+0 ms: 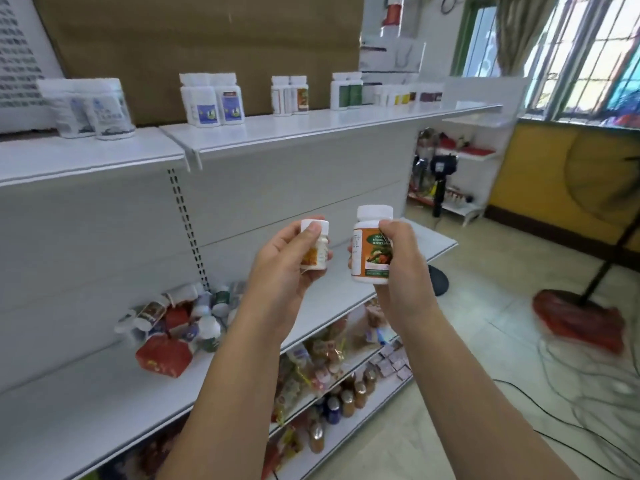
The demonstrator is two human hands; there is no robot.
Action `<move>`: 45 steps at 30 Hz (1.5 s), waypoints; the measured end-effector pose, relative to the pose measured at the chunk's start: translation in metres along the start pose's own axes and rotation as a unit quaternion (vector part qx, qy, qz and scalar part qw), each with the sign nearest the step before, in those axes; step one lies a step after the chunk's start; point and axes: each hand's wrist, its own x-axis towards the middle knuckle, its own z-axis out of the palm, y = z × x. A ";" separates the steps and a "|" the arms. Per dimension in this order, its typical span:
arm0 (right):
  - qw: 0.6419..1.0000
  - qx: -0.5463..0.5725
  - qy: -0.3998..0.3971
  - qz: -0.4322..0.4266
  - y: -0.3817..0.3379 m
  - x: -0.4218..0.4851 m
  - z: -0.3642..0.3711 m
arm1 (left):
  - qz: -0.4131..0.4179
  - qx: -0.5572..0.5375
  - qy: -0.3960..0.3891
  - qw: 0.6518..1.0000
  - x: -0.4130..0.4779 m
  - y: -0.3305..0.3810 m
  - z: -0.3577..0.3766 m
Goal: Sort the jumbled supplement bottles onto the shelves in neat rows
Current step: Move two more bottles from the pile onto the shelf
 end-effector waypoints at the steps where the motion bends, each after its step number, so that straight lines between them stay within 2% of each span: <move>1: 1.000 -0.003 0.006 -0.006 -0.004 0.008 -0.008 | 0.001 0.007 -0.009 1.000 0.009 -0.001 0.009; 7: 0.998 -0.022 0.021 -0.052 -0.031 0.081 -0.047 | 0.040 0.076 -0.058 0.995 0.079 0.007 0.059; 14: 0.992 -0.041 -0.019 -0.118 -0.074 0.204 -0.054 | 0.184 0.167 -0.038 0.968 0.189 0.065 0.097; 18: 0.988 -0.040 -0.056 -0.135 -0.083 0.268 -0.045 | 0.208 0.239 -0.007 0.949 0.245 0.083 0.104; 23: 0.982 -0.044 -0.140 -0.122 -0.095 0.338 -0.024 | 0.197 0.353 0.029 0.914 0.289 0.095 0.108; 29: 0.951 -0.166 -0.242 -0.100 -0.098 0.412 0.000 | 0.151 0.453 0.086 0.874 0.327 0.112 0.095; 34: 0.884 -0.282 -0.358 -0.103 -0.083 0.469 0.011 | 0.092 0.493 0.118 0.857 0.357 0.122 0.088; 36: 0.869 -0.281 -0.397 -0.093 -0.074 0.489 0.018 | 0.084 0.500 0.124 0.853 0.368 0.124 0.085; 39: 0.865 -0.253 -0.424 -0.085 -0.065 0.514 0.028 | 0.067 0.506 0.134 0.849 0.382 0.124 0.079; 45: 0.850 -0.236 -0.441 -0.165 -0.050 0.532 0.034 | 0.080 0.504 0.196 0.837 0.393 0.114 0.063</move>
